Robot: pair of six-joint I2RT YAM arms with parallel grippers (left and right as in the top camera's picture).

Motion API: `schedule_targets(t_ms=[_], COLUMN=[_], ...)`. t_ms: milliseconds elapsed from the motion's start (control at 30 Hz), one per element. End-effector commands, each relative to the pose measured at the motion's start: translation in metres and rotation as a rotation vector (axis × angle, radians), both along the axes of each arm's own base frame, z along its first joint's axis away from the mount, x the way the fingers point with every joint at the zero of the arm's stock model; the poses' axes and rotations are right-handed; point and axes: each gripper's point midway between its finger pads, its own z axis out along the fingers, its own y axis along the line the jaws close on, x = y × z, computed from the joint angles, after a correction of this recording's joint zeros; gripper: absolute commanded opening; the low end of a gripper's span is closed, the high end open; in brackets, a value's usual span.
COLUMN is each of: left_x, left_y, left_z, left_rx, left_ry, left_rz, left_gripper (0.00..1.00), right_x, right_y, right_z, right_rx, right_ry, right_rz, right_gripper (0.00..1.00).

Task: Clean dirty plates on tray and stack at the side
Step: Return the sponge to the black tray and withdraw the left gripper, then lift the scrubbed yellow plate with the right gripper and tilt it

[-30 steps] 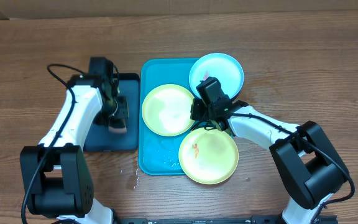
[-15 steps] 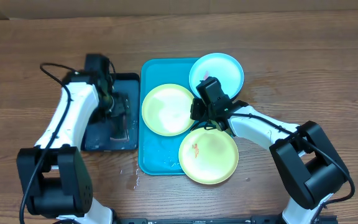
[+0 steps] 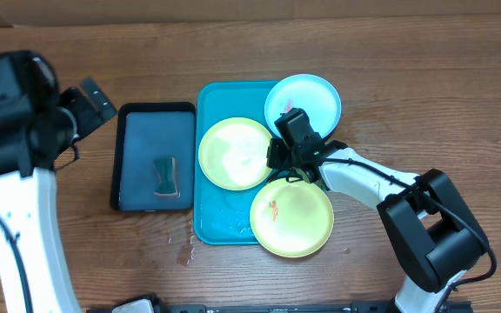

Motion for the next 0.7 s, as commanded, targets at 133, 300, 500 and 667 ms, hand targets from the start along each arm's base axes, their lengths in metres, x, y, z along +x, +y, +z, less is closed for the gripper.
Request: schedule_targets(t_ms=[133,300,500,667], left_x=[-0.007,-0.004,-0.001,0.001], left_y=[-0.004,-0.003,-0.002,-0.002], left_z=[0.017,0.012,0.006,0.004], left_rx=[-0.016,-0.020,-0.025,-0.027], left_ry=[-0.057,-0.041,-0.024,-0.015], left_rz=[0.015,0.015,0.015,0.014], left_gripper=[1.00,1.00,1.00,1.00], right_x=[-0.005,0.000,-0.002,0.001], right_y=[0.003,0.003,0.002,0.004], right_z=[-0.004,0.007,0.010,0.017], right_rx=[0.005,-0.007,-0.022,-0.024], right_ry=[0.019,0.039,0.059,0.066], right_rz=[0.008,0.003,0.003,-0.001], right_gripper=[0.04,0.04,0.04,0.04])
